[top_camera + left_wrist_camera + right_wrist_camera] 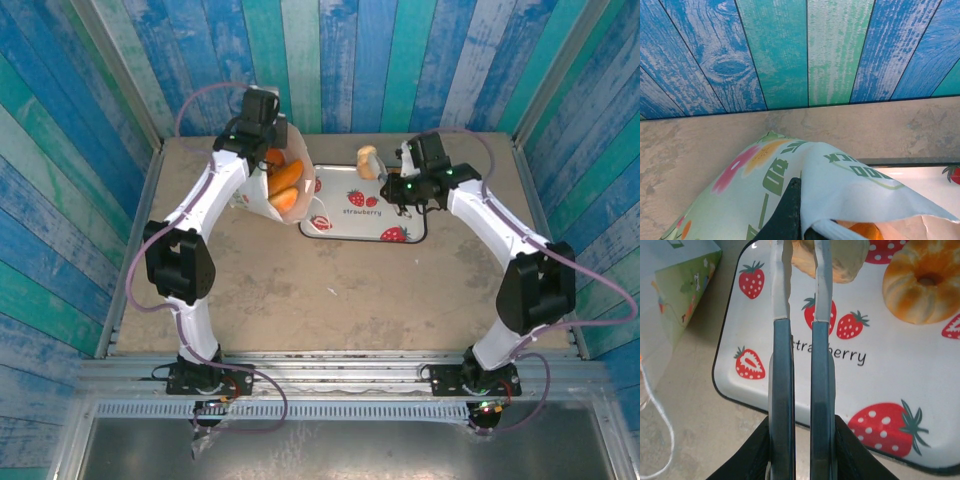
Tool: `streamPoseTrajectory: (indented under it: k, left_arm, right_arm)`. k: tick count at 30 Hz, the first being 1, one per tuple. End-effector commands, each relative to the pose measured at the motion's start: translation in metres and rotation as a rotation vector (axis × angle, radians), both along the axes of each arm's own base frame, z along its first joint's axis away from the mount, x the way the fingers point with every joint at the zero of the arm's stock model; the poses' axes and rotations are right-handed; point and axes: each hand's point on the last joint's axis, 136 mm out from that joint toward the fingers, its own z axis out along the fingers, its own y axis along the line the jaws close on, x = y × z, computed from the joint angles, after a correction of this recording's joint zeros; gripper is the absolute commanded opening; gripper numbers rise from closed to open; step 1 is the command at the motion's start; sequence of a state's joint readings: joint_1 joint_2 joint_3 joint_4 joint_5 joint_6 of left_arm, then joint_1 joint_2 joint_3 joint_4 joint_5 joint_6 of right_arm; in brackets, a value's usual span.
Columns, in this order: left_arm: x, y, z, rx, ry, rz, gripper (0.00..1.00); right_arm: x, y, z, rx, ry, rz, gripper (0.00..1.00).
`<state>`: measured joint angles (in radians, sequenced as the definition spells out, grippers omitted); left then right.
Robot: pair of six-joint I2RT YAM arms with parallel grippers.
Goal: Take the fake bread out of the paper bag
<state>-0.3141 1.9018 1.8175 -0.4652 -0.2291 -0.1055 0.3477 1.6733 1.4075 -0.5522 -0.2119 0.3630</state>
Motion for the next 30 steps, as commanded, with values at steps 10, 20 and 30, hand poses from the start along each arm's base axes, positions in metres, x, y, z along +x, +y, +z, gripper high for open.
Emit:
streamPoseTrajectory:
  k: [10, 20, 30]
  left_arm:
    - [-0.001, -0.002, -0.004, -0.008, 0.007, -0.011, 0.00]
    - [-0.001, -0.002, -0.005, -0.009, 0.009, -0.013, 0.00]
    - [-0.002, -0.002, -0.001, -0.011, 0.002, -0.012, 0.00]
  right_arm:
    - [0.039, 0.007, -0.022, 0.019, -0.050, 0.034, 0.18]
    - [0.040, -0.001, -0.047, -0.025, -0.018, 0.028, 0.18]
    - [0.001, -0.012, -0.064, -0.022, 0.066, 0.000, 0.27]
